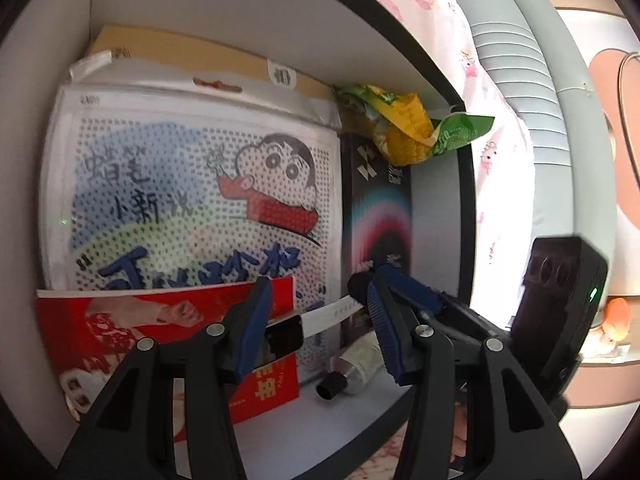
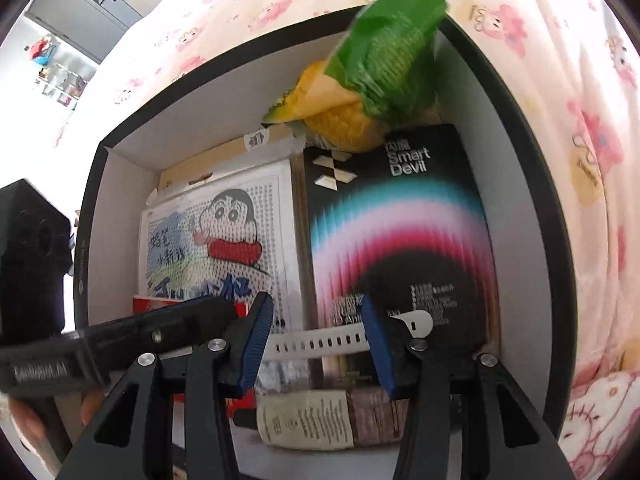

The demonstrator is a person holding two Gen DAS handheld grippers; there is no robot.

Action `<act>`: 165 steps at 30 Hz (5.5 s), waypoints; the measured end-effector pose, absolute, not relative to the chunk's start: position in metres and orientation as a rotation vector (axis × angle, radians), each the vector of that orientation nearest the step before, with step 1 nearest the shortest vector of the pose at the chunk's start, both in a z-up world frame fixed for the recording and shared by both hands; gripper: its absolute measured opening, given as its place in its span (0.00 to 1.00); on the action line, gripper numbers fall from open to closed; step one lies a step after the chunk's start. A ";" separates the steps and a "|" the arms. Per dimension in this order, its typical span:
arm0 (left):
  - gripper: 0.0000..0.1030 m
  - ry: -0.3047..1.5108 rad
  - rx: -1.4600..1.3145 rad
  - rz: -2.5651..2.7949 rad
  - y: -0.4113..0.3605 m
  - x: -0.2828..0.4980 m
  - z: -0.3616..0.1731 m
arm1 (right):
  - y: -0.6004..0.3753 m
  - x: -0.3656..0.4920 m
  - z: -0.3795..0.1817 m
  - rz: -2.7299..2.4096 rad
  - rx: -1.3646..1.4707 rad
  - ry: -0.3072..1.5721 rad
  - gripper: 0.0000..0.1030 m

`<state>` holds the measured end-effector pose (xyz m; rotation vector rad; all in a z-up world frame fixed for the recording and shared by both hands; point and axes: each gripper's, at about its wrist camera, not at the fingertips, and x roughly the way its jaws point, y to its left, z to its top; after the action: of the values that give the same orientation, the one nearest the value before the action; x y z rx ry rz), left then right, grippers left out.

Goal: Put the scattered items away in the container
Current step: 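Lower the white watch into the box and open the left gripper, then withdraw the left gripper from the box toward the clear phone case, then grasp the clear phone case edge with the left gripper and lift, then carry the clear phone case into the box and release it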

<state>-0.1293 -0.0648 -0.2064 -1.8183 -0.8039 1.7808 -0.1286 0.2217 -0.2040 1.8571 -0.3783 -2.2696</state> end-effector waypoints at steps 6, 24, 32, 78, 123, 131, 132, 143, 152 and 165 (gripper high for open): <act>0.48 -0.756 -1.824 1.769 -0.061 -0.122 -0.203 | 0.233 -0.106 -0.199 -2.242 1.857 -0.408 0.41; 0.48 -0.272 -1.550 2.299 -0.037 -0.105 -0.133 | 0.247 -0.077 -0.169 -2.429 1.727 -0.339 0.41; 0.52 -0.180 -1.281 2.463 -0.002 -0.077 -0.069 | 0.205 -0.041 -0.058 -2.704 1.473 -0.127 0.42; 0.55 -1.162 -1.741 2.126 -0.312 -0.070 -0.257 | -0.140 -0.147 -0.188 -2.006 1.696 0.084 0.42; 0.25 -1.588 -1.537 2.361 -0.379 0.008 -0.267 | -0.183 -0.200 -0.232 -1.913 1.830 0.094 0.43; 0.31 -1.544 -1.567 2.378 -0.380 0.008 -0.265 | -0.192 -0.183 -0.242 -1.713 1.819 0.019 0.41; 0.31 -1.511 -1.557 2.403 -0.378 0.007 -0.259 | -0.192 -0.178 -0.238 -1.701 1.805 0.026 0.41; 0.31 -1.207 -1.368 2.492 -0.325 0.005 -0.162 | -0.111 -0.133 -0.145 -1.881 1.576 -0.143 0.40; 0.30 -0.944 -1.283 2.314 -0.204 -0.044 -0.096 | 0.032 -0.110 -0.086 -2.095 1.456 -0.353 0.40; 0.31 -0.705 -1.511 2.058 -0.014 -0.121 -0.133 | 0.214 -0.099 -0.122 -2.334 1.584 -0.589 0.40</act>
<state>-0.1208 -0.0143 -0.1330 -1.5108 -0.7049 2.0575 -0.0989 0.2139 -0.1216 1.5838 -0.5895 -2.3344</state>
